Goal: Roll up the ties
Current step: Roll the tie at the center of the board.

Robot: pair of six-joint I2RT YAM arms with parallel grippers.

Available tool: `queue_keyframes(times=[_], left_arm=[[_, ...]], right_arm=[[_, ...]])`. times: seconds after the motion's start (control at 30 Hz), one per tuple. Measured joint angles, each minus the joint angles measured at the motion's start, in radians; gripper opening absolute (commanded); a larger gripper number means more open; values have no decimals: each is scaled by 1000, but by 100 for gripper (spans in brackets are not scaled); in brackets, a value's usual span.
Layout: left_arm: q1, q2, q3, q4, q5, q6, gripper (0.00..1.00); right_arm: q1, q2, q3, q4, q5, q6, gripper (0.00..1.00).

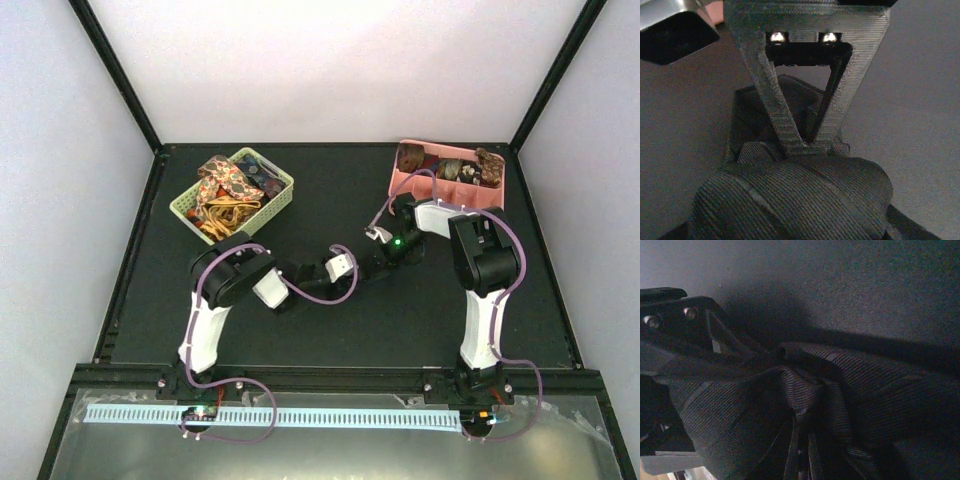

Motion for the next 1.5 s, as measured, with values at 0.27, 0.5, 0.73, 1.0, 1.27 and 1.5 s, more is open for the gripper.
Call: queue_keyframes(times=[0.27, 0.5, 0.73, 1.0, 1.27, 1.5], left_arm=[[-7, -98, 31, -247, -40, 65, 39], [-8, -164, 88, -488, -68, 113, 39], [-8, -170, 149, -615, -78, 119, 39], [-8, -170, 174, -664, -79, 119, 40], [-8, -170, 175, -667, -81, 121, 57], [-7, -170, 174, -669, -76, 117, 81]], right_arm=[[-14, 0, 8, -21, -28, -15, 32], [-63, -19, 38, -53, -54, -50, 46], [-40, -56, 38, -65, -118, -48, 48], [7, -56, 39, -65, -95, -49, 18], [18, -53, 55, -73, -52, -55, 2], [-14, -42, 55, -70, -19, -70, 2]])
